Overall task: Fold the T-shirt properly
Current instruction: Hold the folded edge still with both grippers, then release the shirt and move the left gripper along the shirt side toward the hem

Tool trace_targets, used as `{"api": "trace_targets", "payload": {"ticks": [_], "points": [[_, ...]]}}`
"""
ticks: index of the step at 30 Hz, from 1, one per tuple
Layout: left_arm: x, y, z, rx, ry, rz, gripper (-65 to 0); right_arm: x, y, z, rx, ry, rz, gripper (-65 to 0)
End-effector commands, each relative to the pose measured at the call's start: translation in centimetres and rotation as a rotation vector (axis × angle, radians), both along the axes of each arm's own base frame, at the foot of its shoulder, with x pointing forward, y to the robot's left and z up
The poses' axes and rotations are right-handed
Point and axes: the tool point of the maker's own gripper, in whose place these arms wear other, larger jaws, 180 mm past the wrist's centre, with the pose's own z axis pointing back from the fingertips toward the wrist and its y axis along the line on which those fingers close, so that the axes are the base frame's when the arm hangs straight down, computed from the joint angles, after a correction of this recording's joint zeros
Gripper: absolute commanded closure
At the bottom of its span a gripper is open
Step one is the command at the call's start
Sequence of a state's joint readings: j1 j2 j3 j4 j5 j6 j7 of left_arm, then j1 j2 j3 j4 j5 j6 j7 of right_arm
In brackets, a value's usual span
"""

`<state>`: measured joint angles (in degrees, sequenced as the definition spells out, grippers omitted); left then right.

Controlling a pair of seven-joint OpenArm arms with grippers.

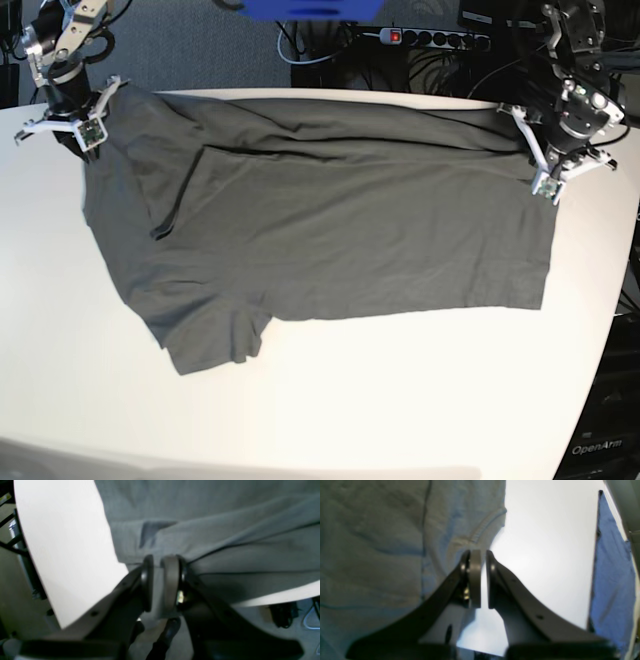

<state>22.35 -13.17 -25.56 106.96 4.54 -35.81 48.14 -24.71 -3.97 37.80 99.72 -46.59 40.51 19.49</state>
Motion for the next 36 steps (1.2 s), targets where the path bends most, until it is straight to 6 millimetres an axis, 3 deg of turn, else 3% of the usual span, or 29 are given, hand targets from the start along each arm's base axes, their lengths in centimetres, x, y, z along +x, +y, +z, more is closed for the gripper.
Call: {"api": "trace_targets", "payload": {"ticks": [1,5,14,23,29,36], "points": [[0.9,1.1,1.3,0.033,-0.039,0.011,-8.4,0.1,-0.3,0.4,-0.003,-0.02,0.0,-3.3],[2.4,2.6,2.9,0.051,-0.099,0.051,-8.4,-0.5,-0.3,-0.7,0.016,0.006,-0.007,-3.3],[6.4,4.8,6.6,0.083,-0.193,0.131,-8.3,0.6,-1.3,0.3,-0.021,-0.014,0.017,-3.3],[11.2,5.5,11.0,0.089,-0.312,0.171,-8.5,5.2,-1.3,2.6,-0.021,-0.132,0.019,-3.3],[14.1,5.4,10.1,0.121,-0.273,0.156,-8.5,9.1,-1.1,4.9,-0.007,-0.237,0.012,-3.5],[17.0,4.0,8.9,0.082,-0.238,0.122,-8.7,10.5,-0.3,3.4,0.049,-0.225,0.013,-3.6]]}}
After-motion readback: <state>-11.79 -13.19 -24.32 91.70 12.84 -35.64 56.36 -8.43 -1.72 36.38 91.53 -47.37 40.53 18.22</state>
